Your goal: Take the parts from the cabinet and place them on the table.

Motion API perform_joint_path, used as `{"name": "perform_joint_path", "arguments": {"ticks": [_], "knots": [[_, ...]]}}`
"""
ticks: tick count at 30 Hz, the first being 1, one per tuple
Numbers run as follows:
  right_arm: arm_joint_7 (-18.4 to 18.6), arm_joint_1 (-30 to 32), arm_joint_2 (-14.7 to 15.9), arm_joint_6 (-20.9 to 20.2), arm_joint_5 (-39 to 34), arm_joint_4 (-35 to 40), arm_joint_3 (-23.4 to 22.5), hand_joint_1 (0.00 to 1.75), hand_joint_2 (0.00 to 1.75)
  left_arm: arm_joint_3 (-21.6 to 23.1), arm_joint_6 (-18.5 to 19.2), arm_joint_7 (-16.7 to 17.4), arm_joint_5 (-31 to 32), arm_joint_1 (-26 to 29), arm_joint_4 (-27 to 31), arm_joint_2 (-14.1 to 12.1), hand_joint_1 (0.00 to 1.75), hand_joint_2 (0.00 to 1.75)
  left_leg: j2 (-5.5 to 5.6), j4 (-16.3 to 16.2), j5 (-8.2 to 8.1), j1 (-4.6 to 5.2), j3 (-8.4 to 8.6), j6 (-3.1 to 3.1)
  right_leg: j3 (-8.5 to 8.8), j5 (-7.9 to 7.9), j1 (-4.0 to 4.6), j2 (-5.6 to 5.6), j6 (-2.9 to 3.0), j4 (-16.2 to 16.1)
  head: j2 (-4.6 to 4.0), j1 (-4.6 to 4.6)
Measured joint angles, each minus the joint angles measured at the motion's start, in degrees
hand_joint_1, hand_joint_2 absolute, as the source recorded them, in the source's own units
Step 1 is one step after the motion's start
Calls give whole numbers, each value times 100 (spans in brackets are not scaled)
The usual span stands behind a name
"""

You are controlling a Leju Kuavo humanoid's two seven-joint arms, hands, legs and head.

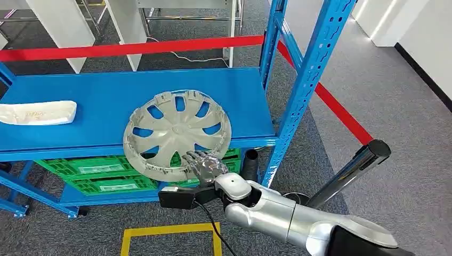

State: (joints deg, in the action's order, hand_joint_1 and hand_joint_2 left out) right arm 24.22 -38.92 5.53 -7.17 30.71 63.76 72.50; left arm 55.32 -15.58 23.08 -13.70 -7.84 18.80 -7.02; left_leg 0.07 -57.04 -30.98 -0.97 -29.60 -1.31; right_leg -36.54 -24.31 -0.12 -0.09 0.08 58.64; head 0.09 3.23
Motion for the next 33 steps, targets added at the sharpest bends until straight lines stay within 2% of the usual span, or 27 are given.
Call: {"name": "perform_joint_path", "arguments": {"ticks": [33], "knots": [[0,0,0,0,0,0,0,0,0,0,0,0,0,0,0,0,0,0,0,3,-1,0,0,-1,-2,-1,0,0,1,0,0,0]]}}
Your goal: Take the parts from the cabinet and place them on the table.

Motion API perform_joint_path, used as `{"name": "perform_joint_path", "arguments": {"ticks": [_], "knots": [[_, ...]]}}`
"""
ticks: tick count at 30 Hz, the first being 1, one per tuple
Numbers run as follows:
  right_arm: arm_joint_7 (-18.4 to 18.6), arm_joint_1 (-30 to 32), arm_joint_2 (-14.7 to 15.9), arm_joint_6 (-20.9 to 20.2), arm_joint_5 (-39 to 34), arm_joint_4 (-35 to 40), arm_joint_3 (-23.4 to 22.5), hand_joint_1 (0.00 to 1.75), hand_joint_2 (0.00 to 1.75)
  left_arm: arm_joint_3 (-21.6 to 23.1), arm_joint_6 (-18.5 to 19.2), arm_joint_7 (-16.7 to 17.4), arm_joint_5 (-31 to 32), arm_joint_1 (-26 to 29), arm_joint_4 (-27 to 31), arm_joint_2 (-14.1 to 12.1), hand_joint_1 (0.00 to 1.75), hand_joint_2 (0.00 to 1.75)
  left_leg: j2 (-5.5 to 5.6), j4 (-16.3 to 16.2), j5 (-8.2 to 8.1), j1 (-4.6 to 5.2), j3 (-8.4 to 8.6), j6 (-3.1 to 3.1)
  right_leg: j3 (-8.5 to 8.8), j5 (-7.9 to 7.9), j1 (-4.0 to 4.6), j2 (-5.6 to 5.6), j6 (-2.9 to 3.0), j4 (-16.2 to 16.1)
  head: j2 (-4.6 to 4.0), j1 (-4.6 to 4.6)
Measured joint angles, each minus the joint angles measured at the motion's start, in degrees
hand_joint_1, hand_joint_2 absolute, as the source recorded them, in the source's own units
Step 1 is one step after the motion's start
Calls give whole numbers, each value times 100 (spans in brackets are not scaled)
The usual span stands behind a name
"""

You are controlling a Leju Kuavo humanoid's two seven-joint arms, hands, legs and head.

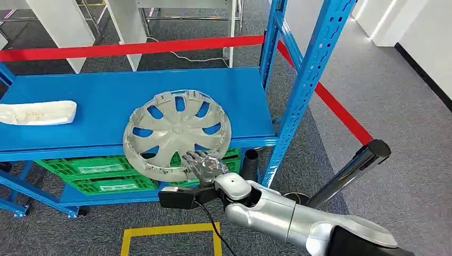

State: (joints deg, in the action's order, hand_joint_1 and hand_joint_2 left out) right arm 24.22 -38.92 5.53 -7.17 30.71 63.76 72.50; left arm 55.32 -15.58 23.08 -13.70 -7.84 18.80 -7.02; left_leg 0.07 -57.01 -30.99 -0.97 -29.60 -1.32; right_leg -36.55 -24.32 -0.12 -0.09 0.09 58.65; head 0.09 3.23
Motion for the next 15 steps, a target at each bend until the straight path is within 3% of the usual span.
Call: {"name": "perform_joint_path", "arguments": {"ticks": [15], "knots": [[0,0,0,0,0,0,2,0,0,0,0,0,0,0,0,0,0,0,0,8,1,0,0,-3,-4,-1,0,0,1,0,0,0]]}}
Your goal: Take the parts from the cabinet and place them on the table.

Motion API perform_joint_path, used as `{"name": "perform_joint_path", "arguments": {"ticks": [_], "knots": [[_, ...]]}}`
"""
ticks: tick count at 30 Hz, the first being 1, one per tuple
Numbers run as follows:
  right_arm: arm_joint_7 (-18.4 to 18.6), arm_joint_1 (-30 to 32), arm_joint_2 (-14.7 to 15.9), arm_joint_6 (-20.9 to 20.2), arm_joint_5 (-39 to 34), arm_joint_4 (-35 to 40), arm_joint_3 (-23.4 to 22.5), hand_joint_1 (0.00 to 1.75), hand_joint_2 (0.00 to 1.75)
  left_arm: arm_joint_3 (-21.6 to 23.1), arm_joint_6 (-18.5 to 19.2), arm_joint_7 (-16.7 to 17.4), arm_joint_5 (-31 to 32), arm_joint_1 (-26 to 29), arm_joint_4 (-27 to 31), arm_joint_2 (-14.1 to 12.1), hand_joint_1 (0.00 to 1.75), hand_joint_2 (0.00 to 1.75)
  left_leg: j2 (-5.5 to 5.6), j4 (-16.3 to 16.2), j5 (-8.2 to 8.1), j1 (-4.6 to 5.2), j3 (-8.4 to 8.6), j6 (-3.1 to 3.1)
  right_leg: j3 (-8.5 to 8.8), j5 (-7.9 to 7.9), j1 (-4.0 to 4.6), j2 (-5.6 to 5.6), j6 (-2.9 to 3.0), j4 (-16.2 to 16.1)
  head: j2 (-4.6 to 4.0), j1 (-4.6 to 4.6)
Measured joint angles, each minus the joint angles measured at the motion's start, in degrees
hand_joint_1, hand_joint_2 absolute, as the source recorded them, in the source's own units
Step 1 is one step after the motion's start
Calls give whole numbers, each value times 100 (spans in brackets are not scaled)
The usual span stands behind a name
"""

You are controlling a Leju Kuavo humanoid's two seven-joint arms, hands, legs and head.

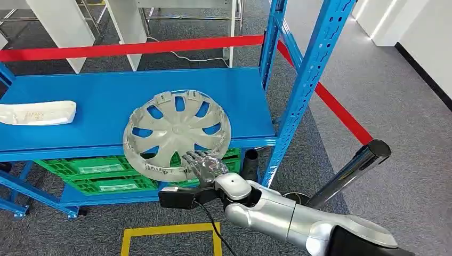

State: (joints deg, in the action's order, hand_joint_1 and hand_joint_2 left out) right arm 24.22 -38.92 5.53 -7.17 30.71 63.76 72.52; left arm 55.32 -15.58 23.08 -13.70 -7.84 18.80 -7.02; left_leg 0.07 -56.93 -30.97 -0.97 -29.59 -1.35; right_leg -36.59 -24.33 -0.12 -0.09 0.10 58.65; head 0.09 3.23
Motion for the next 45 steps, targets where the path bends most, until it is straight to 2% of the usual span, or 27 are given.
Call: {"name": "perform_joint_path", "arguments": {"ticks": [45], "knots": [[0,0,0,0,0,0,0,0,0,0,0,0,0,0,0,0,0,0,0,4,-1,0,1,-2,-3,-4,0,0,6,1,0,0]]}}
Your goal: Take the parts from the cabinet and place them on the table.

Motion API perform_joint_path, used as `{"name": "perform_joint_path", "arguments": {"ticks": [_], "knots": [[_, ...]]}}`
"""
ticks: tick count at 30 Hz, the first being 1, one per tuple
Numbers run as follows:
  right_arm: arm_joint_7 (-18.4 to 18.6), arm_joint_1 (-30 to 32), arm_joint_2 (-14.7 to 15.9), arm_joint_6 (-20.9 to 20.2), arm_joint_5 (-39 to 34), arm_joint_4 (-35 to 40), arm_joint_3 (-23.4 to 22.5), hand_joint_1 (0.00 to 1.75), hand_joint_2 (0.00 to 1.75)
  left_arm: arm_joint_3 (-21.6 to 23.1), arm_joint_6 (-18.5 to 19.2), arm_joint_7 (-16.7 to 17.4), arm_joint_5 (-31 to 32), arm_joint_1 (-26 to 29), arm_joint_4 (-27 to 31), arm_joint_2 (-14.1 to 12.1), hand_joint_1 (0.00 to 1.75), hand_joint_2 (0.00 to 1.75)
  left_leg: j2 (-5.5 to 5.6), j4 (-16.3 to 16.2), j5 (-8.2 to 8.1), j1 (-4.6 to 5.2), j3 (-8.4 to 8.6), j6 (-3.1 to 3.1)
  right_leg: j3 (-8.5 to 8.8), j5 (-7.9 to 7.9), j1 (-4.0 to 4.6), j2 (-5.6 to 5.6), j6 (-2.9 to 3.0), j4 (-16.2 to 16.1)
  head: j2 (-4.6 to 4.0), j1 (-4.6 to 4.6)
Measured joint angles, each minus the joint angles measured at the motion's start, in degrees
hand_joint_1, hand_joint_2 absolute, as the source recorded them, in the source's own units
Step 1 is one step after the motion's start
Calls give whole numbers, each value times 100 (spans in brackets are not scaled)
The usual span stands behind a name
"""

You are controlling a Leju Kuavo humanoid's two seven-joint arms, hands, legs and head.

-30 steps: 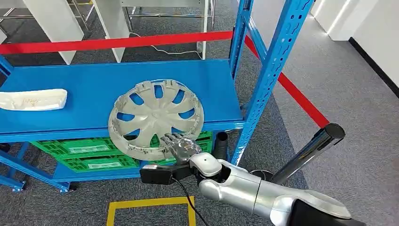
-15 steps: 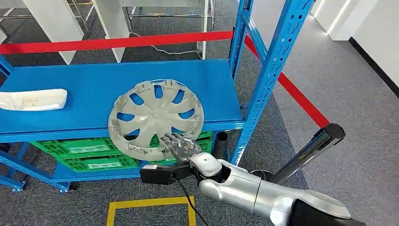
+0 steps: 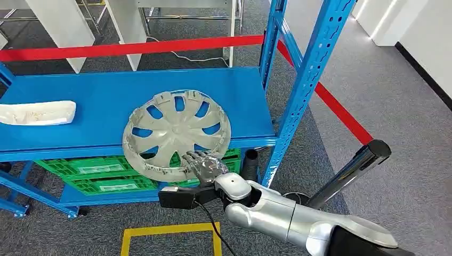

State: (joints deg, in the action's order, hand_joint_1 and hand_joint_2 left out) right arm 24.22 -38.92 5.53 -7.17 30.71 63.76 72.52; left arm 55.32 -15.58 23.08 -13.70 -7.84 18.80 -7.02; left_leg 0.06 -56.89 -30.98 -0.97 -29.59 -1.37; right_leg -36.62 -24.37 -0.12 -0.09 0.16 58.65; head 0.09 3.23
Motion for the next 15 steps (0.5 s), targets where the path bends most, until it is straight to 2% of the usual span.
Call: {"name": "perform_joint_path", "arguments": {"ticks": [15], "knots": [[0,0,0,0,0,0,0,0,0,0,0,0,0,0,0,0,0,0,0,1,0,0,0,0,0,0,0,0,0,0,0,0]]}}
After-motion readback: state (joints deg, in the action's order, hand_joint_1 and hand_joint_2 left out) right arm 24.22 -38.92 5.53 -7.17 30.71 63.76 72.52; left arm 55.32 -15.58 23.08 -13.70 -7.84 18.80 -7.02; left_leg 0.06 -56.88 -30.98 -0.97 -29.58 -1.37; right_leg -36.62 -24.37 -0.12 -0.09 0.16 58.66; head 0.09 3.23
